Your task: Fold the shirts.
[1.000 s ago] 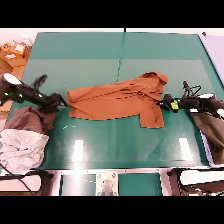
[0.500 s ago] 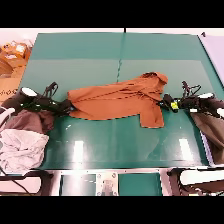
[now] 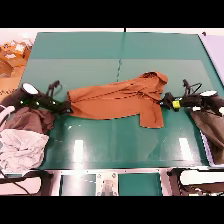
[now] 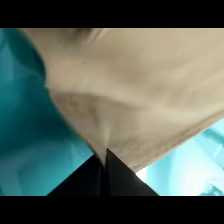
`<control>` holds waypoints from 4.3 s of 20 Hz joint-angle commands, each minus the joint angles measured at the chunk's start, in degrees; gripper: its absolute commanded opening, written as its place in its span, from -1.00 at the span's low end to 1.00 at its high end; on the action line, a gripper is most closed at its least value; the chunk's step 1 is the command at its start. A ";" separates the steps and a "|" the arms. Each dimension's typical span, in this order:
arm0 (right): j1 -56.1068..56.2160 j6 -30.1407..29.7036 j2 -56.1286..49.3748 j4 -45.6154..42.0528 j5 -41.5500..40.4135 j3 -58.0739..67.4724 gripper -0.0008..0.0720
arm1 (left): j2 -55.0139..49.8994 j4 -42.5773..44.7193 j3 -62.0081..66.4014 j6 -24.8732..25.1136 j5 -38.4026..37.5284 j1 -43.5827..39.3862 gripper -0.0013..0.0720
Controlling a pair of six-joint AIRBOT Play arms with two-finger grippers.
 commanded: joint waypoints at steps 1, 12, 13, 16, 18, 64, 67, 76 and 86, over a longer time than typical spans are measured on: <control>-0.07 3.58 7.32 0.39 5.40 5.66 -0.94 | 6.36 1.49 9.42 -3.23 -6.32 0.00 -0.91; -14.16 15.21 45.18 0.33 -3.21 47.01 -0.94 | 32.04 1.57 60.52 -7.17 -1.25 0.00 -0.91; -15.89 15.61 47.08 0.20 -5.97 49.22 -0.94 | 32.98 1.57 62.71 -7.17 -0.92 0.00 -0.91; -18.34 17.38 50.45 -1.99 -11.30 52.81 -0.94 | 36.09 1.62 64.32 -7.26 -1.14 0.00 -0.90; -18.40 17.92 50.23 -2.36 -11.78 52.96 -0.94 | 36.17 3.30 64.30 -8.00 -2.73 0.00 -0.91; -6.25 3.85 -0.28 -6.82 -8.22 2.93 -0.92 | -21.99 10.47 34.18 -3.04 4.31 -5.11 -0.90; -8.00 3.98 -0.20 -7.48 -2.99 4.87 0.04 | -21.86 10.64 36.48 -5.49 -1.70 -4.70 0.47; -15.41 13.14 11.72 -15.67 10.69 2.47 -0.94 | -19.21 12.41 46.45 -13.64 -27.67 0.42 -0.91; -15.41 31.58 41.03 -35.08 18.56 -24.61 -0.18 | 17.66 12.70 -6.84 -20.61 -2.82 -10.84 -0.82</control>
